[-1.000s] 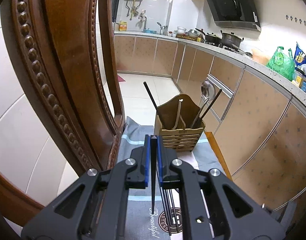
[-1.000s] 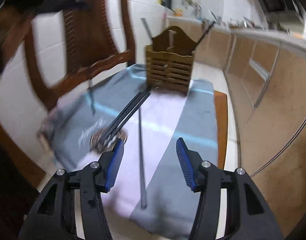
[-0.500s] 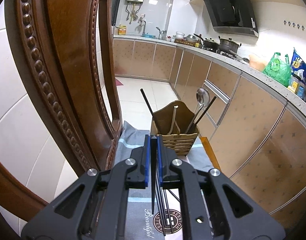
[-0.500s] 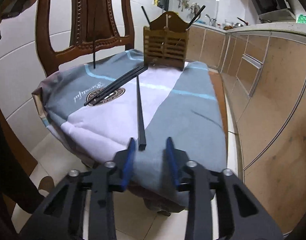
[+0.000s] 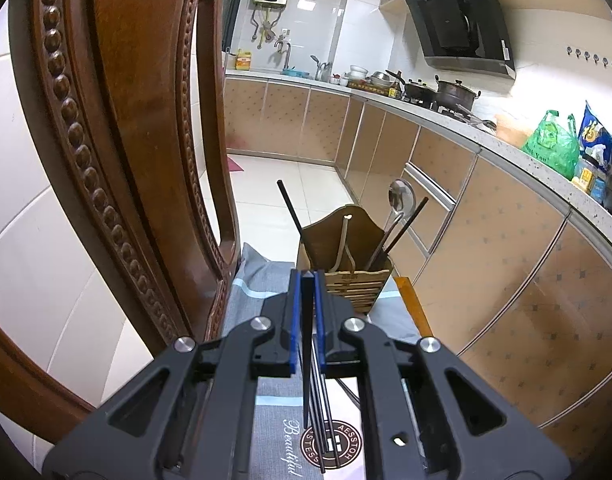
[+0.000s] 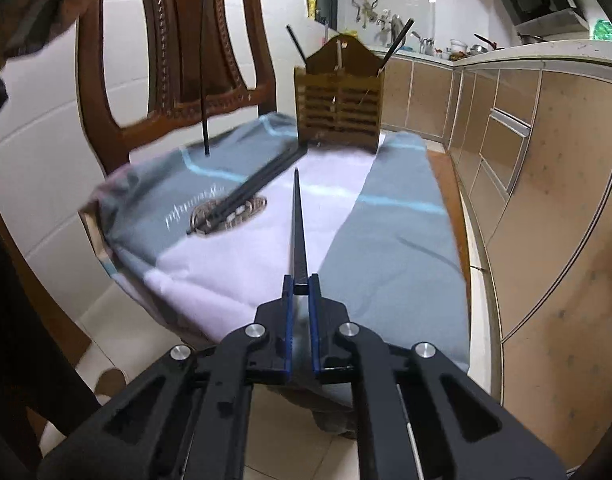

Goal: Organize utensils

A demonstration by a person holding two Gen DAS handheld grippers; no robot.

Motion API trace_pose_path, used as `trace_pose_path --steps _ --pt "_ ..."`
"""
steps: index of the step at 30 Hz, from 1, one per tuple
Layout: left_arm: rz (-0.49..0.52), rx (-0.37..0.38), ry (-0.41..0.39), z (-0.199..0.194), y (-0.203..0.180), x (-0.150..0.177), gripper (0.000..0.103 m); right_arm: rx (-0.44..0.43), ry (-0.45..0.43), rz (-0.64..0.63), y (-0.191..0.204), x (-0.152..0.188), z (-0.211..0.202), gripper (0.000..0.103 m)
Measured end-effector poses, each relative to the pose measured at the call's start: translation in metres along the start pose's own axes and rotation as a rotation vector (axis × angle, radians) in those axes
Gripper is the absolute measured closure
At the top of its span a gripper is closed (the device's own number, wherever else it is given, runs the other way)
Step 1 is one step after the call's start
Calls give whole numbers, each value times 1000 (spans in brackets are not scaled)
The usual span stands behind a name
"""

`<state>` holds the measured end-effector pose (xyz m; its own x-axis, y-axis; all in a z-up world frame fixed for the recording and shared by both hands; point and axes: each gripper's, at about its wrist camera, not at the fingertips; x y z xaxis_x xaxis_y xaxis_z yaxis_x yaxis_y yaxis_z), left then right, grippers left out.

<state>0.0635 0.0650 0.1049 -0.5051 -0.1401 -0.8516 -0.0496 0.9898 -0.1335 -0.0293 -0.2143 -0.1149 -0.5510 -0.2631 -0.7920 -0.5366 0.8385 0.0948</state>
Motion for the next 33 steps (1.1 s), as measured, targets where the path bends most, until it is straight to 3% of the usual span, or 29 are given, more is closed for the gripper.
trace_pose_path --steps 9,29,33 --pt "-23 7 8 4 10 0 97 -39 -90 107 -9 -50 -30 96" --pt "-76 24 23 19 42 4 97 -31 -235 143 -42 -241 -30 96" --pt "-73 30 23 20 45 6 97 -16 -298 134 -44 -281 -37 96"
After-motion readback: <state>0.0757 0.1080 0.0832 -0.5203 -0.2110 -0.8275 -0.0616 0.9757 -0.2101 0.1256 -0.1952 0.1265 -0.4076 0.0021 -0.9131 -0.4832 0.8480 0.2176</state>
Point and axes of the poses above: each gripper's, at about its wrist camera, not at the fingertips, and z roughly the way its jaws point, y to its left, x to its underside, and after that the axes turned 3 degrees about z, right-handed
